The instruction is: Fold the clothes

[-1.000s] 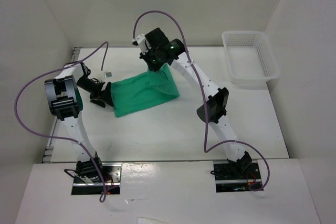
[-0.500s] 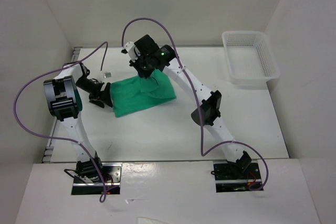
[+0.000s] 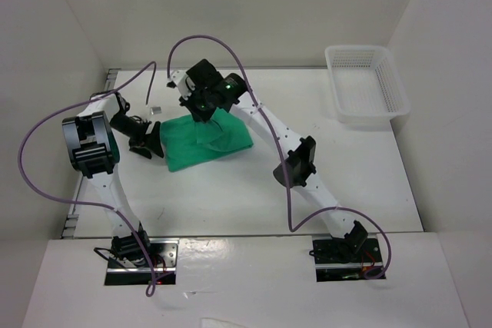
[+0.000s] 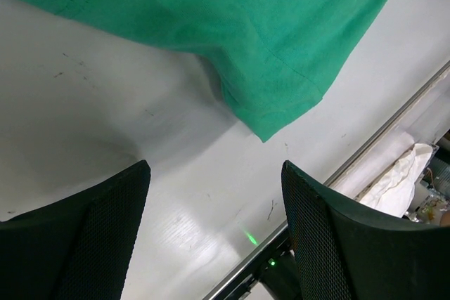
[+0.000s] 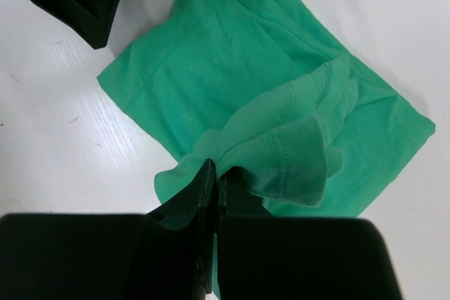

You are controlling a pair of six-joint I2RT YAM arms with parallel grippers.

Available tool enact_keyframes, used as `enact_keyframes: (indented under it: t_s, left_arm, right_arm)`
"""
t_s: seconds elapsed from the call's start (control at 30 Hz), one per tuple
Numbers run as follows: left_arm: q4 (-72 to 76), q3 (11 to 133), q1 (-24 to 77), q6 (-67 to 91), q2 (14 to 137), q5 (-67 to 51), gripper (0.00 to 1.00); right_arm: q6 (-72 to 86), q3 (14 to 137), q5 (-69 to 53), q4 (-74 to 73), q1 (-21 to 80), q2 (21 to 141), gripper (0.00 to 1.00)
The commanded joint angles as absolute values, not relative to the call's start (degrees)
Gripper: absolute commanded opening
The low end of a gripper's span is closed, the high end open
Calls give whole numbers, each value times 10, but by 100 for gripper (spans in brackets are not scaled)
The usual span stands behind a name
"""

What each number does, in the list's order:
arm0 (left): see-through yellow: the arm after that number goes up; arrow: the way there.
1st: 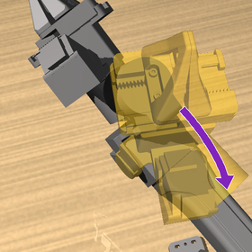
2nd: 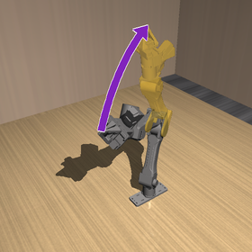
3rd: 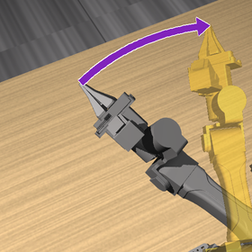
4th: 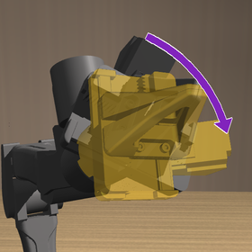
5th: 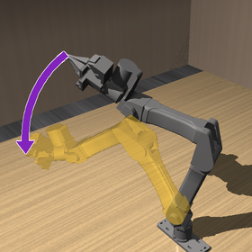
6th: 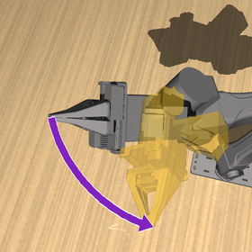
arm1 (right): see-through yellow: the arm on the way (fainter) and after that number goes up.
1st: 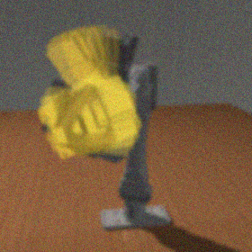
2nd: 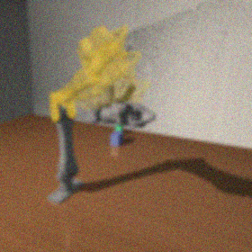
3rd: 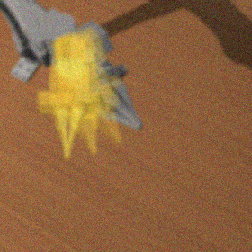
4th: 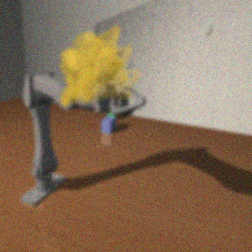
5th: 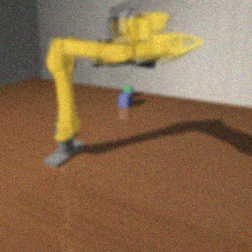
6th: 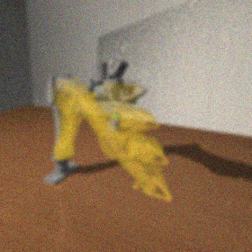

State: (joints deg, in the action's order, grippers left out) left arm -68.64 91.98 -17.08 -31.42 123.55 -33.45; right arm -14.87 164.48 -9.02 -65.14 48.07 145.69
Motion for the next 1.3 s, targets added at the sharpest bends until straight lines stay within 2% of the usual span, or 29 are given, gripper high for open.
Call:
enact_keyframes:
  t_s: [0.0, 1.23, 1.27]
  left_arm:
    - [-703, 911, -179, -331, 1199, -345, 82]
    - [-708, 857, -201, -347, 1166, -355, 82]
    - [-708, 857, -201, -352, 1166, -355, 82]
  right_arm:
    - [-152, 1687, -106, -621, 492, 1467, 0]
    - [-130, 1758, -107, -576, 519, 1566, 0]
    - [-125, 1763, -107, -570, 519, 1571, 6]
